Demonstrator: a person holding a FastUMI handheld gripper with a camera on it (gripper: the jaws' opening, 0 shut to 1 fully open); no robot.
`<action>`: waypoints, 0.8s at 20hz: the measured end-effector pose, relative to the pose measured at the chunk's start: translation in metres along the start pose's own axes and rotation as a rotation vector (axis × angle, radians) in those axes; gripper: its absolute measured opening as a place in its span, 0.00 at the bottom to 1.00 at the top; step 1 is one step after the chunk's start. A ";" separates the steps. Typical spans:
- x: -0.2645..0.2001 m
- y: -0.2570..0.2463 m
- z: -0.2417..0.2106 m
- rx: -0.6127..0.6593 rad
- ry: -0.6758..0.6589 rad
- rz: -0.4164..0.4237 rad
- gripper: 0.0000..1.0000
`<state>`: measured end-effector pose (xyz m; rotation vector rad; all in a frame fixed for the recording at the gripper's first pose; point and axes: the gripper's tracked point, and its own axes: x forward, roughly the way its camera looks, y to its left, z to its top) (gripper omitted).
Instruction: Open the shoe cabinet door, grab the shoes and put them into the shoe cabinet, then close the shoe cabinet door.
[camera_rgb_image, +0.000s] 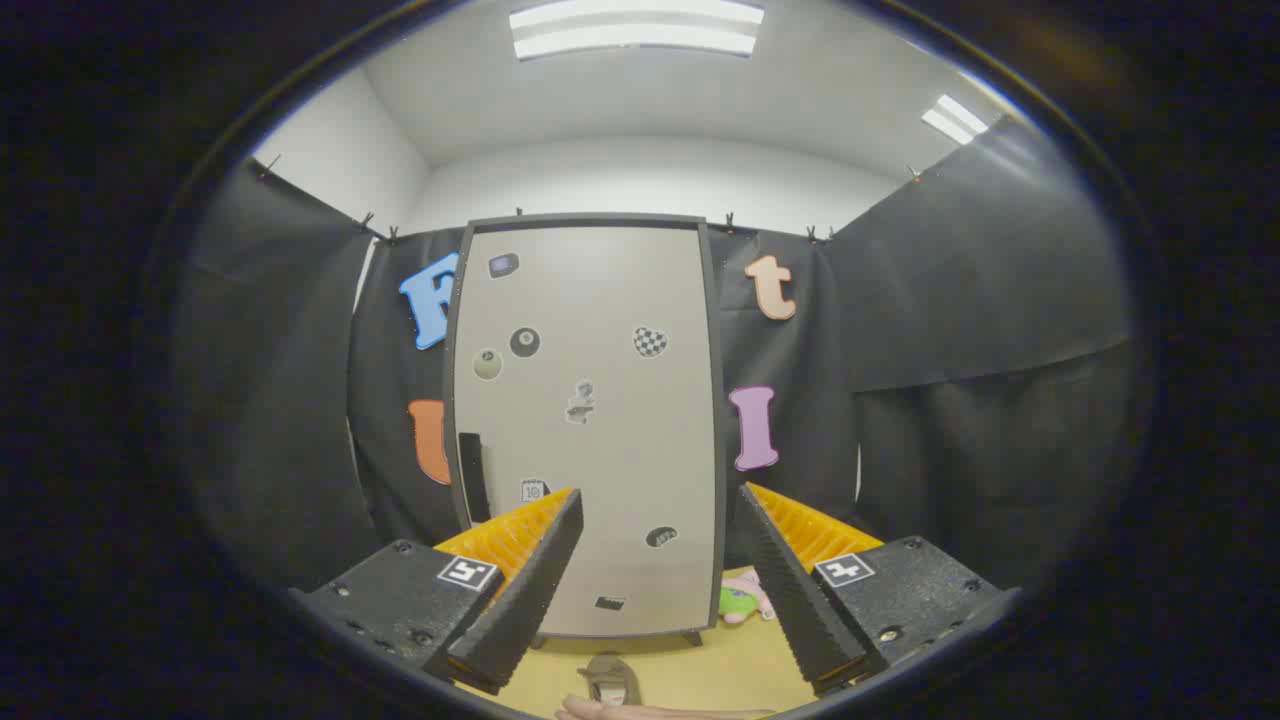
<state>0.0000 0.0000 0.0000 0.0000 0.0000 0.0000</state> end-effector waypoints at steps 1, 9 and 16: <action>0.000 0.000 0.001 0.000 -0.001 0.000 1.00; 0.002 -0.007 0.002 0.010 0.001 -0.011 1.00; 0.000 -0.009 0.010 0.019 -0.006 -0.018 1.00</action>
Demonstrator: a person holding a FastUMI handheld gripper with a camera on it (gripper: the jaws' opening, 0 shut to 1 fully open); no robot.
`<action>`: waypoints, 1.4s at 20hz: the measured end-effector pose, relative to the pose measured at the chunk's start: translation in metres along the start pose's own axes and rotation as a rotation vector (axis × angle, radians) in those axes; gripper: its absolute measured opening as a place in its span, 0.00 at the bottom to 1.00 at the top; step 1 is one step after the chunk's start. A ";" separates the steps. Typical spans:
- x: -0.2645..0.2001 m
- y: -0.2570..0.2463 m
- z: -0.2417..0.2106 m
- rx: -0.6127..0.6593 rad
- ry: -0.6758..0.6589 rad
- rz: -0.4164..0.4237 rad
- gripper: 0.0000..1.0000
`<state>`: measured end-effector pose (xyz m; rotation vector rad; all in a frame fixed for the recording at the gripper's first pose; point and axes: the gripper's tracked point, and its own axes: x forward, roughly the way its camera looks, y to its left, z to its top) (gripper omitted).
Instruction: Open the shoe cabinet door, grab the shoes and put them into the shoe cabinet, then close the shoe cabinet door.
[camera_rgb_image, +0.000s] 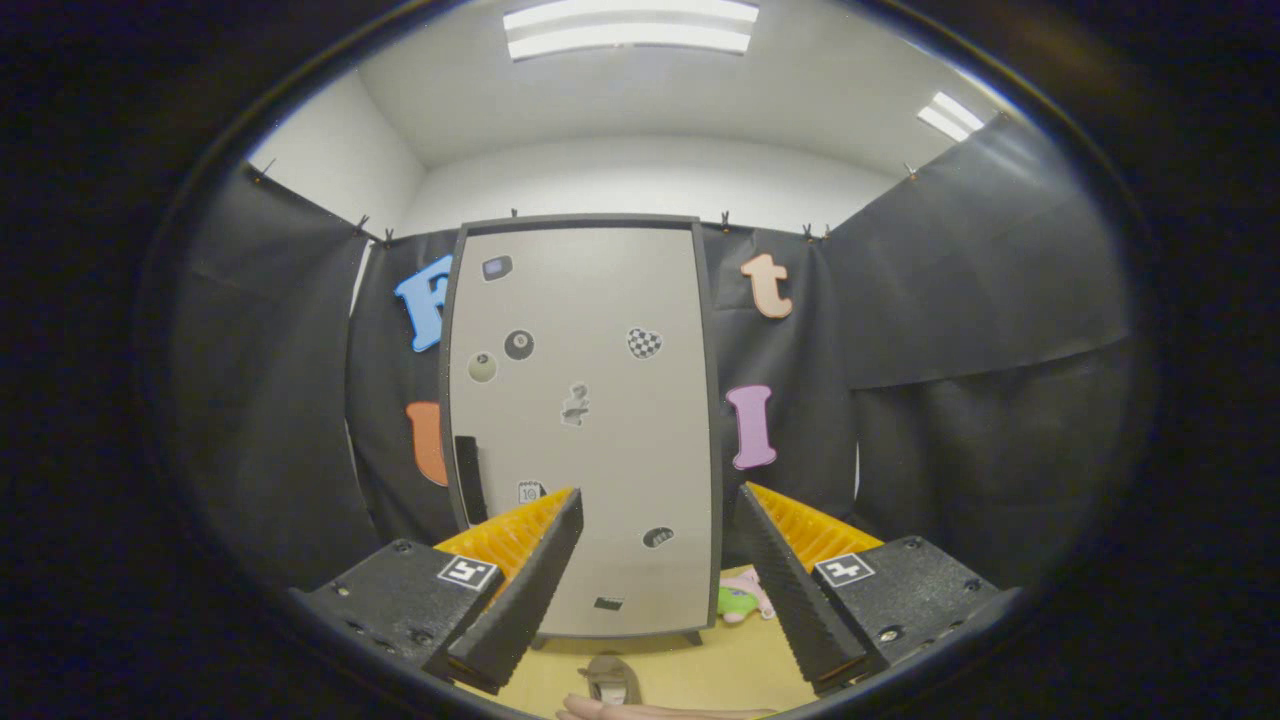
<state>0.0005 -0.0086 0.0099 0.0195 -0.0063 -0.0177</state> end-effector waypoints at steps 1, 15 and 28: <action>-0.001 0.001 0.001 -0.003 0.000 0.001 1.00; 0.045 0.056 -0.001 -0.042 -0.004 0.073 1.00; 0.180 0.167 -0.078 0.013 0.177 0.303 1.00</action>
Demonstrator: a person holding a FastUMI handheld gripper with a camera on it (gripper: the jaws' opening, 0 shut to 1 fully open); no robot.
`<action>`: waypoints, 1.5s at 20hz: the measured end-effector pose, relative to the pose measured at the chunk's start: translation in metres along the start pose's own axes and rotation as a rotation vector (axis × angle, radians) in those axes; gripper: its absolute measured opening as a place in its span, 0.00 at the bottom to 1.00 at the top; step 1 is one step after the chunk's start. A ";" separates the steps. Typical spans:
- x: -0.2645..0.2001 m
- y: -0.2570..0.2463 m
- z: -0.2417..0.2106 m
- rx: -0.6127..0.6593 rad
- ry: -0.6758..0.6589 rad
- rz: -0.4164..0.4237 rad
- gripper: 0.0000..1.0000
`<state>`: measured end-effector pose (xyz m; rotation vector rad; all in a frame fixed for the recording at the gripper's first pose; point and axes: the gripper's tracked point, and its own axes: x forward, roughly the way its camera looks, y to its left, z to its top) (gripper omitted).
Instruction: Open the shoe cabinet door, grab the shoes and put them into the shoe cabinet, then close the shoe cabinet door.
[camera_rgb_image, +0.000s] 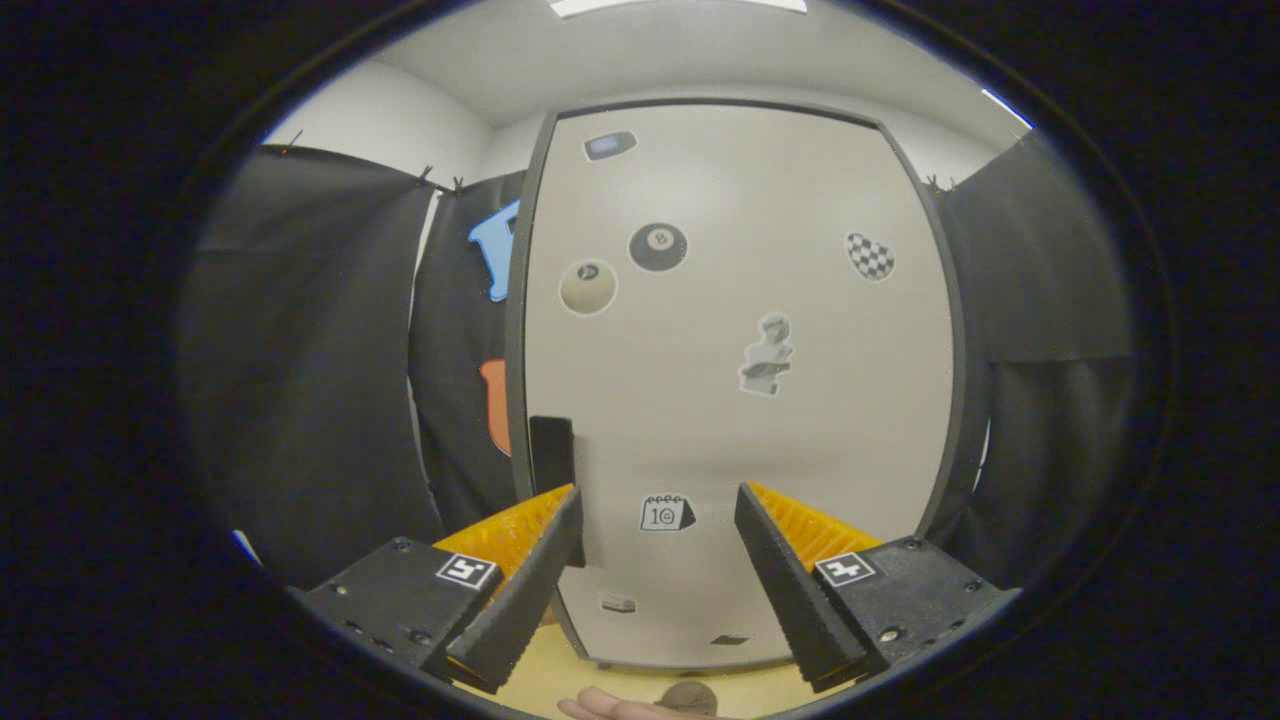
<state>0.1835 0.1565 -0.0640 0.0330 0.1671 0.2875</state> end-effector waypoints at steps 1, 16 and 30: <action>0.006 0.007 -0.004 0.035 0.009 0.041 1.00; 0.064 0.055 -0.032 0.047 0.086 0.118 0.70; 0.020 0.055 -0.041 -0.053 0.109 0.113 0.31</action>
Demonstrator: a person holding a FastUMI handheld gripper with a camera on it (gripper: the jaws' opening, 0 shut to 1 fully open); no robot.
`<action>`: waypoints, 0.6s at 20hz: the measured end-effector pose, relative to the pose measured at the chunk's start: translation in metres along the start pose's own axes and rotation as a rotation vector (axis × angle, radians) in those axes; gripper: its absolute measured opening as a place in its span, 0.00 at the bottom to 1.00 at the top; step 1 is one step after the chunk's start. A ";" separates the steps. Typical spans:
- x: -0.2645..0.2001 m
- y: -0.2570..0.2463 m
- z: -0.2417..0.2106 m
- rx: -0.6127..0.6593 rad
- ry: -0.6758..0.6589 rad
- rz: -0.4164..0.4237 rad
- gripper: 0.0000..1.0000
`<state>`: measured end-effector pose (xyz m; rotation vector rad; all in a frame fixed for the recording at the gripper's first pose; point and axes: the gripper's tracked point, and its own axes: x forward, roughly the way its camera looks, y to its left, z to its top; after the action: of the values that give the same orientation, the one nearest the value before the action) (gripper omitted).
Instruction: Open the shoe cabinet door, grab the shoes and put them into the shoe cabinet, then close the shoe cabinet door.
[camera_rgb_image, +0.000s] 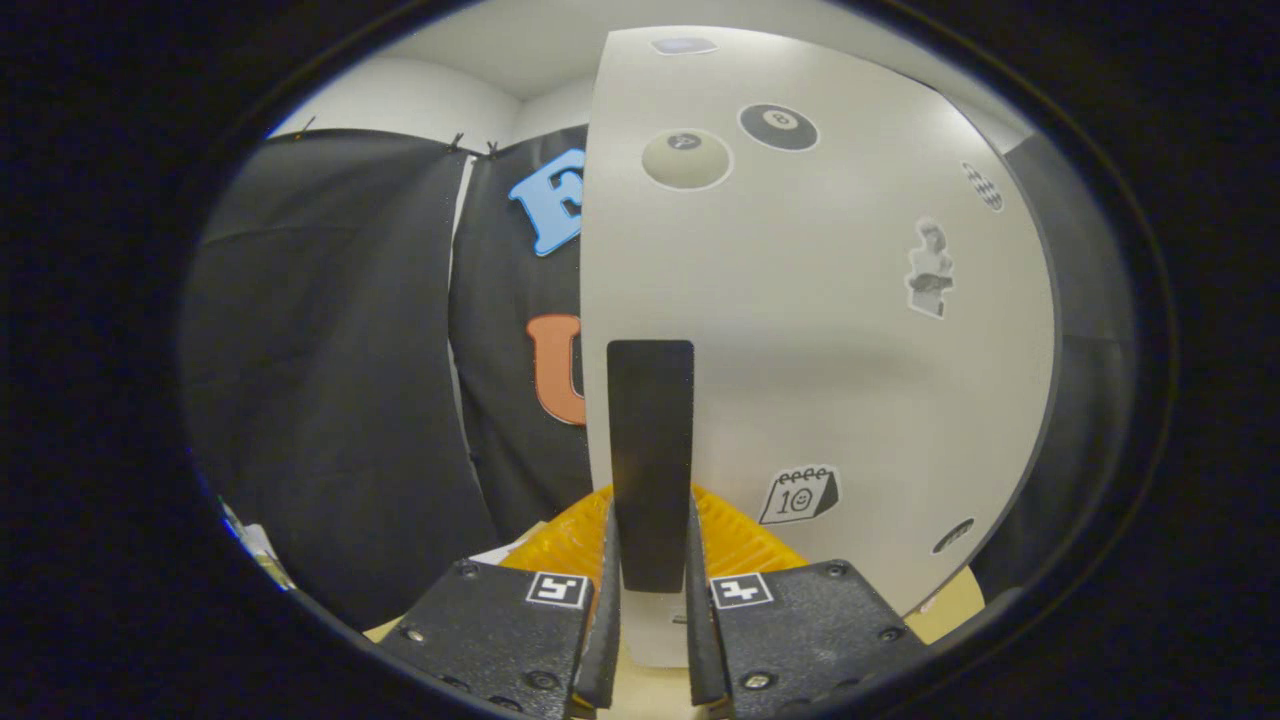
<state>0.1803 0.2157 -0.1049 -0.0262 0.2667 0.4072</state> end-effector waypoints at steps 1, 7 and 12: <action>-0.008 -0.001 -0.001 0.003 0.001 0.009 0.31; -0.048 -0.005 -0.005 0.003 0.032 0.062 0.31; -0.076 -0.012 -0.008 0.005 0.010 0.123 0.31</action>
<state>0.1157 0.1748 -0.0930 -0.0067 0.2803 0.5292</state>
